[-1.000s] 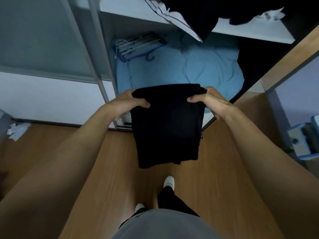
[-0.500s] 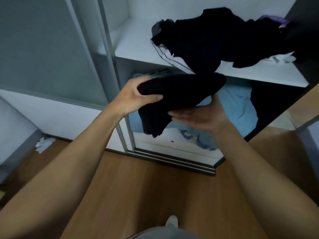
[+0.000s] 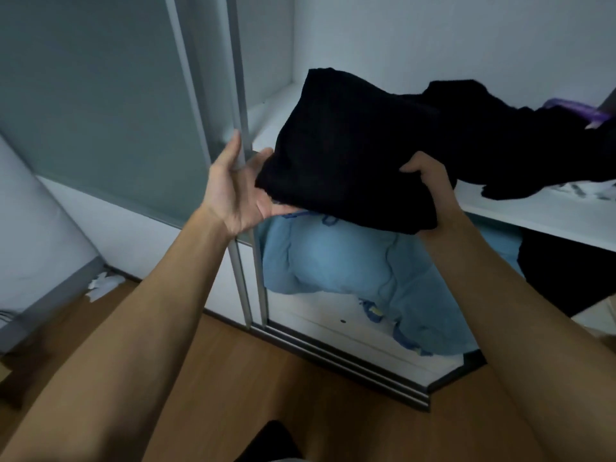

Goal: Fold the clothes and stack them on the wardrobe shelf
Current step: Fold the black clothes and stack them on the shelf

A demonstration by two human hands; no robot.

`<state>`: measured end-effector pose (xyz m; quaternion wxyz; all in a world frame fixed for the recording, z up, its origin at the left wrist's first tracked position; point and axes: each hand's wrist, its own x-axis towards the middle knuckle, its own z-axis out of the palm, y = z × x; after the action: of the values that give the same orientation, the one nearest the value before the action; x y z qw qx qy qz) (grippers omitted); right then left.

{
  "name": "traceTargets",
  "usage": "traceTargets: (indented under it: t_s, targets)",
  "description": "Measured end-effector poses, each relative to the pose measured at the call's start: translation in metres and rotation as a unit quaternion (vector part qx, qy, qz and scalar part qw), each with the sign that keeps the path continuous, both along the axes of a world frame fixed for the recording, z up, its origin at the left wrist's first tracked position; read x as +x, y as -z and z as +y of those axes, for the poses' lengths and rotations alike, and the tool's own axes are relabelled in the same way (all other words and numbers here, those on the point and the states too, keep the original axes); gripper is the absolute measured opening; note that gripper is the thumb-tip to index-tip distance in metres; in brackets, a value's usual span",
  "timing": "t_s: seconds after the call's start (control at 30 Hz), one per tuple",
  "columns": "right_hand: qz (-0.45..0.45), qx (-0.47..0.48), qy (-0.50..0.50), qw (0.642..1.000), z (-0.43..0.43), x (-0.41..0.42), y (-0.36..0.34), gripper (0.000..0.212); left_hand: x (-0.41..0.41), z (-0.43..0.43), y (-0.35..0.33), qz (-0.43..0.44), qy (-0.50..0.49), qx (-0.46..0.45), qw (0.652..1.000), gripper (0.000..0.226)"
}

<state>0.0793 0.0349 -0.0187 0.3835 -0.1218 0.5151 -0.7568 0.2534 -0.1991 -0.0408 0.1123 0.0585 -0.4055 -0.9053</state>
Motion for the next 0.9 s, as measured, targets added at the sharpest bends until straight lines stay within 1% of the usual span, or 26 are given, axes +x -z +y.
traceTargets:
  t_s: [0.03,0.07,0.13,0.17,0.2,0.3,0.33,0.4,0.47,0.5,0.53,0.57,0.63,0.67,0.73,0.8,0.83,0.9]
  targets:
    - [-0.003,0.015,-0.012,1.000,-0.010,-0.003,-0.002,0.031,-0.006,-0.008,0.001,0.008,0.025,-0.011,1.000,0.074]
    - [0.008,0.024,-0.011,1.000,-0.021,-0.009,-0.003,0.022,-0.015,-0.014,0.002,-0.002,0.015,-0.061,0.998,0.073]
    - [0.054,0.015,-0.007,0.998,-0.038,-0.020,-0.004,0.016,-0.039,-0.025,0.002,-0.065,-0.047,-0.193,0.978,0.071]
    - [0.075,0.015,-0.004,0.997,-0.045,-0.026,-0.005,0.014,-0.052,-0.032,0.003,-0.094,-0.077,-0.236,0.964,0.073]
    - [0.092,0.014,-0.009,0.996,-0.054,-0.033,-0.005,0.017,-0.065,-0.040,0.005,-0.108,-0.107,-0.262,0.953,0.071]
    - [0.135,0.022,0.007,0.991,-0.082,-0.059,-0.010,0.039,-0.100,-0.067,0.010,-0.078,-0.141,-0.296,0.941,0.046]
    - [0.152,0.019,0.025,0.988,-0.092,-0.069,-0.010,0.041,-0.110,-0.075,0.008,-0.062,-0.147,-0.310,0.937,0.038]
    - [0.181,0.009,0.060,0.982,-0.114,-0.089,-0.010,0.038,-0.133,-0.094,0.000,-0.038,-0.171,-0.322,0.930,0.027]
    - [0.186,0.013,0.079,0.979,-0.141,-0.106,-0.014,0.036,-0.158,-0.115,-0.008,-0.041,-0.216,-0.333,0.917,0.025]
    - [0.180,0.026,0.082,0.980,-0.156,-0.114,-0.015,0.036,-0.172,-0.125,-0.012,-0.060,-0.243,-0.344,0.905,0.027]
    - [0.171,0.045,0.083,0.981,-0.171,-0.122,-0.016,0.037,-0.185,-0.134,-0.015,-0.089,-0.268,-0.361,0.889,0.031]
    - [0.162,0.075,0.086,0.980,-0.187,-0.129,-0.016,0.040,-0.197,-0.143,-0.015,-0.130,-0.285,-0.392,0.865,0.036]
    - [0.143,0.155,0.100,0.972,-0.215,-0.141,-0.011,0.046,-0.213,-0.161,-0.006,-0.217,-0.283,-0.488,0.796,0.042]
    - [0.133,0.194,0.100,0.967,-0.229,-0.146,-0.007,0.048,-0.219,-0.169,0.000,-0.244,-0.272,-0.528,0.767,0.042]
    - [0.122,0.248,0.083,0.958,-0.253,-0.156,0.002,0.054,-0.228,-0.181,0.009,-0.259,-0.270,-0.569,0.732,0.044]
    - [0.122,0.278,0.072,0.950,-0.274,-0.165,0.010,0.060,-0.236,-0.190,0.013,-0.265,-0.291,-0.594,0.702,0.046]
    - [0.129,0.286,0.071,0.947,-0.286,-0.172,0.014,0.057,-0.241,-0.195,0.013,-0.273,-0.299,-0.602,0.688,0.045]
    - [0.157,0.289,0.071,0.942,-0.304,-0.183,0.022,0.037,-0.248,-0.202,0.015,-0.295,-0.298,-0.612,0.670,0.047]
